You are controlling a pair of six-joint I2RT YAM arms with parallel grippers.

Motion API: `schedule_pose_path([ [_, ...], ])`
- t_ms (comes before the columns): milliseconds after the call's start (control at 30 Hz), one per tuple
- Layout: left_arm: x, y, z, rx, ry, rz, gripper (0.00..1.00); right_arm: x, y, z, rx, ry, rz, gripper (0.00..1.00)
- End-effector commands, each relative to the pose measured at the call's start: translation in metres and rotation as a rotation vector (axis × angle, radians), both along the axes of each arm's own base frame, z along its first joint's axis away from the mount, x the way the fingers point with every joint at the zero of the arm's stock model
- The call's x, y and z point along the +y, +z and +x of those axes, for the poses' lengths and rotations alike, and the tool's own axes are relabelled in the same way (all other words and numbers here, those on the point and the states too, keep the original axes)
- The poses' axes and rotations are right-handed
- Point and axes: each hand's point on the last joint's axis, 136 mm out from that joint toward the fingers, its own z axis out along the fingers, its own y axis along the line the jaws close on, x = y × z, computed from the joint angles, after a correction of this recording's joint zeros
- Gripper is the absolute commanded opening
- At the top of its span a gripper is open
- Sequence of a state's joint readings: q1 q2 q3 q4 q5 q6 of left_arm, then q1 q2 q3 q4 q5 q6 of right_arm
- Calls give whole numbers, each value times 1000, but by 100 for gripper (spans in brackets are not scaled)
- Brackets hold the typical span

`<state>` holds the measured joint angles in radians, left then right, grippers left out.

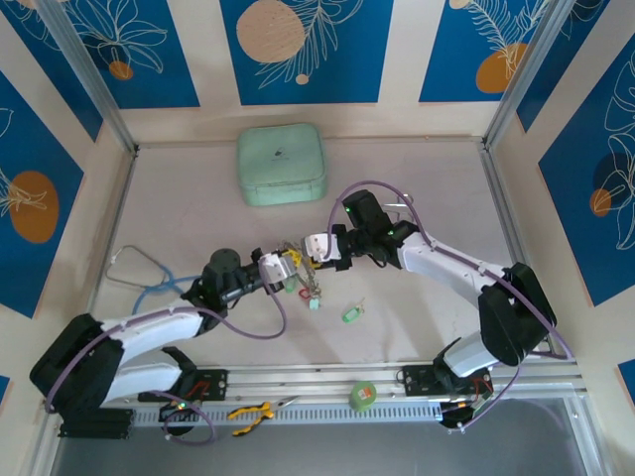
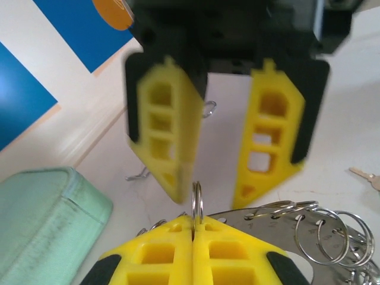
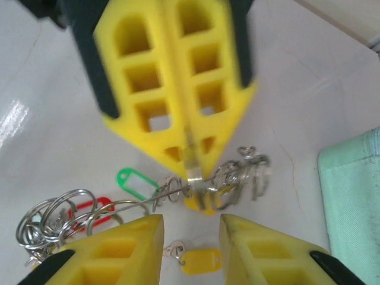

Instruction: Put the keys on the keyring

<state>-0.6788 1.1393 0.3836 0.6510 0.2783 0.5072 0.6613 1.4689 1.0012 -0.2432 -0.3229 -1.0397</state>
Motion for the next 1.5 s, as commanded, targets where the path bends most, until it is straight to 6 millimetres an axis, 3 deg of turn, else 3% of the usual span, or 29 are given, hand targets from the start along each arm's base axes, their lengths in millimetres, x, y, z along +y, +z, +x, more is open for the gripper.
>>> schedule_pose_path([
  [0,4,-12,-3,82,-9,120,0,1,9,-4,-36,13,-22,29],
  [200,2,-16,-3,124,-29,175,0,9,16,-5,-30,15,21,29],
  [567,0,-16,-4,157,-38,179,0,14,3,-19,16,26,29,29],
  [800,-1,-13,-5,165,-44,174,0,17,1,-20,25,30,34,16],
  [1033,-1,-11,-6,156,-46,159,0,12,-3,-19,63,18,61,23],
  [1467,0,-16,-7,162,-47,159,0,14,-3,-21,102,49,141,19],
])
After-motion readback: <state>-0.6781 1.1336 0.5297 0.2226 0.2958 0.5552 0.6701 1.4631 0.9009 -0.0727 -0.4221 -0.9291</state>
